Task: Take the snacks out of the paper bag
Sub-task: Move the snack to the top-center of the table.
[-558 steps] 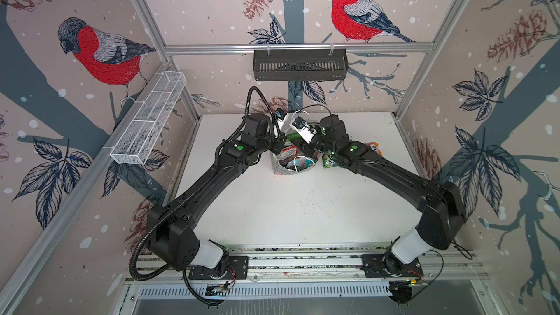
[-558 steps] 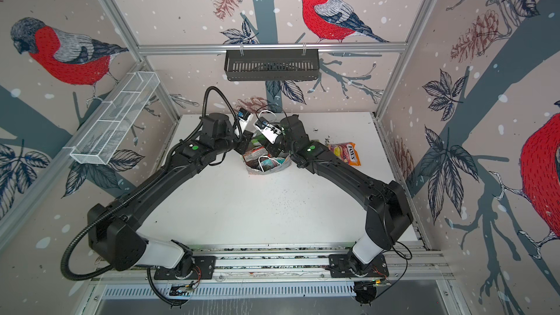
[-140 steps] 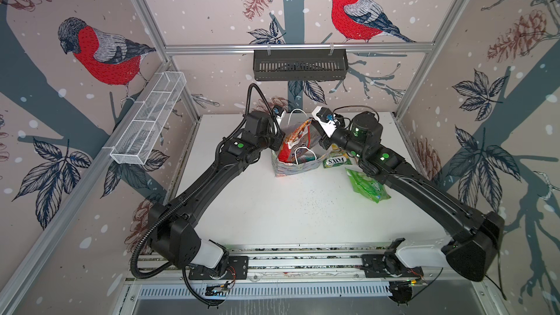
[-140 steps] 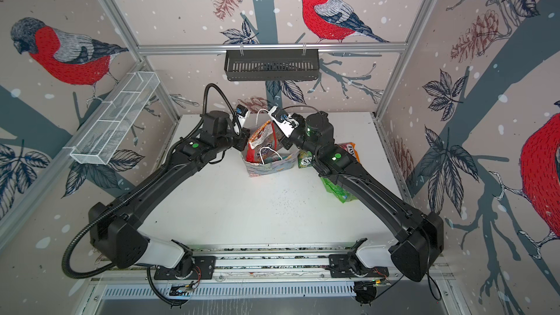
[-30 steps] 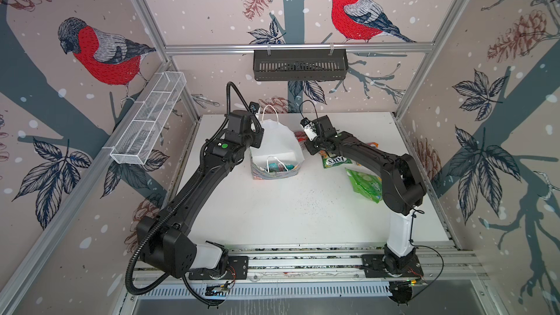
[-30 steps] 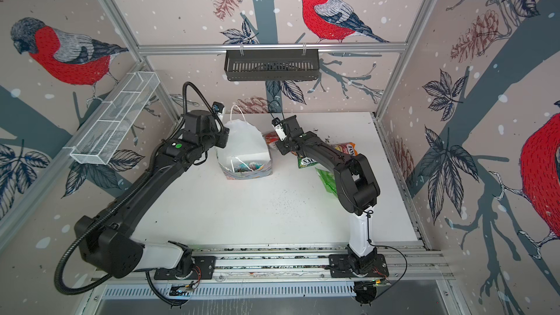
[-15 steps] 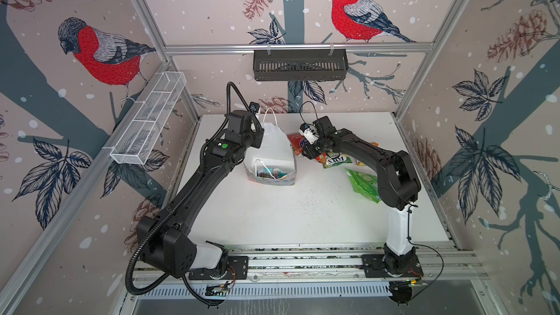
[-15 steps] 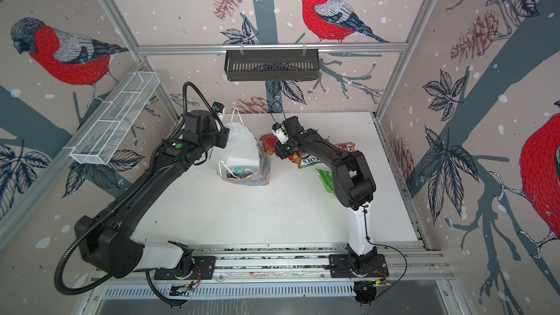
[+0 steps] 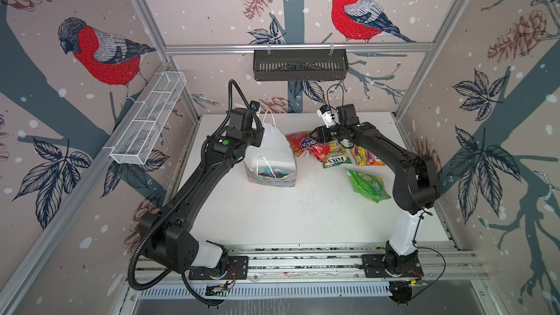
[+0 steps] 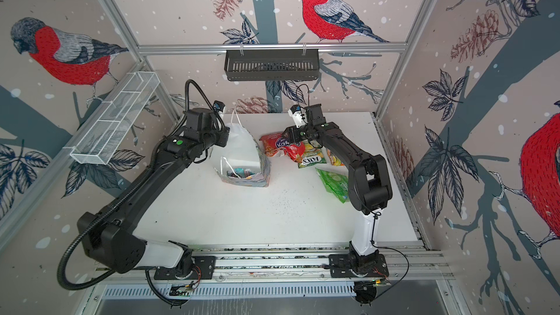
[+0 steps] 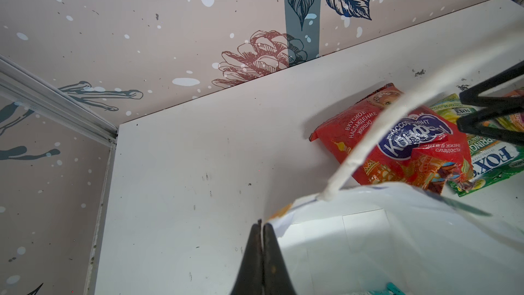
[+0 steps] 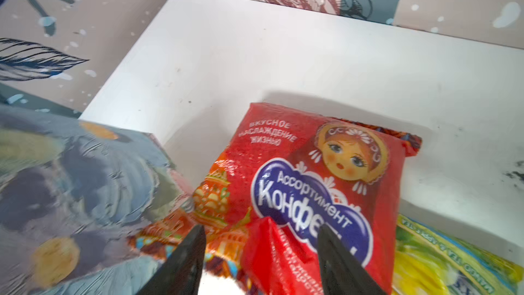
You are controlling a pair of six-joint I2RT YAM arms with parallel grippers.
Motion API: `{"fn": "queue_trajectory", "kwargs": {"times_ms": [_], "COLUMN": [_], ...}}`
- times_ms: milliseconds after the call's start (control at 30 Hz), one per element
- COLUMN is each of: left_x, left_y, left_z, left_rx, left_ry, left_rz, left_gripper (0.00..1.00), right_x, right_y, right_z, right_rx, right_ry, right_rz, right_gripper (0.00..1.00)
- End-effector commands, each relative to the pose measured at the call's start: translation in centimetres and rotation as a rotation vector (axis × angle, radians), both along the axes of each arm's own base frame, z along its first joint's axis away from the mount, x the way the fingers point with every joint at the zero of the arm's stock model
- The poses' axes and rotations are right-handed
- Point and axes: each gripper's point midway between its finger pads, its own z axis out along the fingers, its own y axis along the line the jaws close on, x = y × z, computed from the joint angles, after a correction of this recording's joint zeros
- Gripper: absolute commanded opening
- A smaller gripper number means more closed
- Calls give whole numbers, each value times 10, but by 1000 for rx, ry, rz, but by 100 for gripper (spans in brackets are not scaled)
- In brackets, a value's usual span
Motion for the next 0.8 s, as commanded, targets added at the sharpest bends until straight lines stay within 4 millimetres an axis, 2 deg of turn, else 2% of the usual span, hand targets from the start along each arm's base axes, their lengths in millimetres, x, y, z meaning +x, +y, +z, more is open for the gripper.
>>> {"fn": "queue_trajectory", "kwargs": {"times_ms": [0, 167, 267, 400, 567, 767], "left_x": [-4, -9, -13, -21, -28, -32], "left_y": [7, 8, 11, 17, 22, 20], "left_z": [12, 10, 2, -4, 0, 4], "left_rx": [-1, 1, 1, 2, 1, -19], "left_ry": [-24, -2, 22, 38, 42, 28], "left_rz": [23, 28, 40, 69, 84, 71], "left_gripper": [0, 0, 0, 0, 0, 0], "right_x": [21, 36, 36, 31, 26, 16], "right_y": [-28, -44, -47, -37, -32, 5], "right_z": [-32, -55, -63, -77, -94, -101], "right_rx": [-78, -119, -106, -95, -89, -65], "right_ry": [108, 127, 139, 183, 230, 258], "right_rz": [-159, -260, -274, -239, -220, -107], "right_gripper": [62, 62, 61, 58, 56, 43]}}
